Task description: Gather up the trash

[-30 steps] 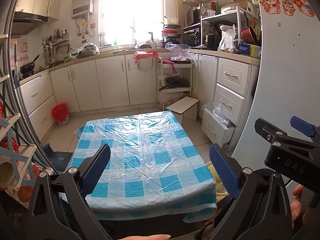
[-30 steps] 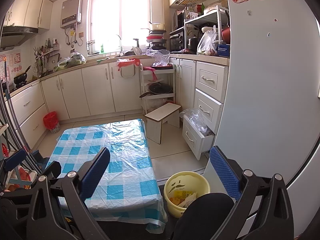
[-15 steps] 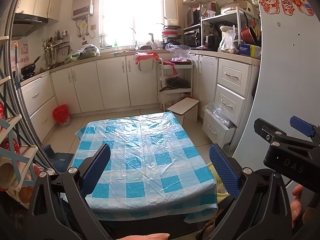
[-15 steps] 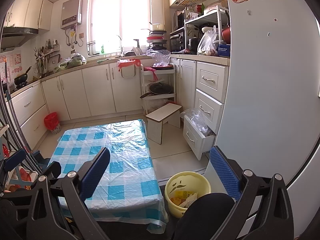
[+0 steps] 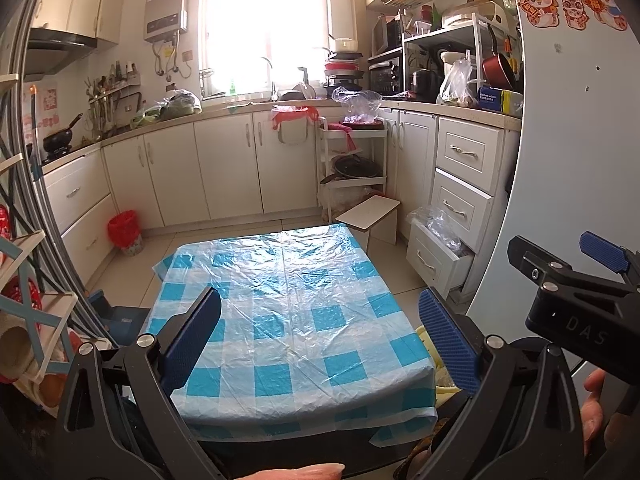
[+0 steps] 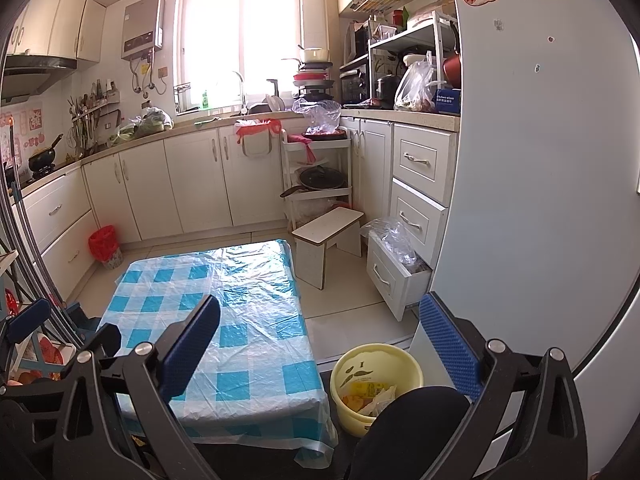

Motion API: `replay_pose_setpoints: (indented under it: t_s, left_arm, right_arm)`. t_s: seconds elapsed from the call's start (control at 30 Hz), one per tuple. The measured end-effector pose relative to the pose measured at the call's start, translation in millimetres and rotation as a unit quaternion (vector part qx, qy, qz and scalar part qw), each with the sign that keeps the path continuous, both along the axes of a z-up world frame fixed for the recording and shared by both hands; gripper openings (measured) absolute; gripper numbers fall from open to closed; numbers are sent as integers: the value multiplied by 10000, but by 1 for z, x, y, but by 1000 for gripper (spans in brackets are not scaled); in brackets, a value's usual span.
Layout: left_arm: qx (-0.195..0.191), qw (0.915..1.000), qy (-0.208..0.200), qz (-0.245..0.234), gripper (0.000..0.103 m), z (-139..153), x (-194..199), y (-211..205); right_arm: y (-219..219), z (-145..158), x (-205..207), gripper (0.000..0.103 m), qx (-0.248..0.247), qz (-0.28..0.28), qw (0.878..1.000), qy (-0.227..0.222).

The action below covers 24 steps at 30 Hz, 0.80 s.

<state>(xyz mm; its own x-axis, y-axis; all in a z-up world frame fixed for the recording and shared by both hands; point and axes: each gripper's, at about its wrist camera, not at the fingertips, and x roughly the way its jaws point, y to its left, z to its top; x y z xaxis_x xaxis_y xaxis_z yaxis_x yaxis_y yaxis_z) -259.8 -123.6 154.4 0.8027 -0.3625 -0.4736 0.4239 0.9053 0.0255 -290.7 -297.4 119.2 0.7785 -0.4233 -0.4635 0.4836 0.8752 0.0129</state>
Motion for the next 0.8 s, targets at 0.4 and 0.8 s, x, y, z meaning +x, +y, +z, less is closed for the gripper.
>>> replay_pose_setpoints:
  t_s: [0.4,0.8]
  left_arm:
    - [-174,9997,129,-107,95,-4,2,2]
    - [-225,9987,296,360,95,-15,35,25]
  right_arm:
    - [4,2,3,96,11,14,10000,-19]
    - [13,2,24,96,-89,-14,10000,13]
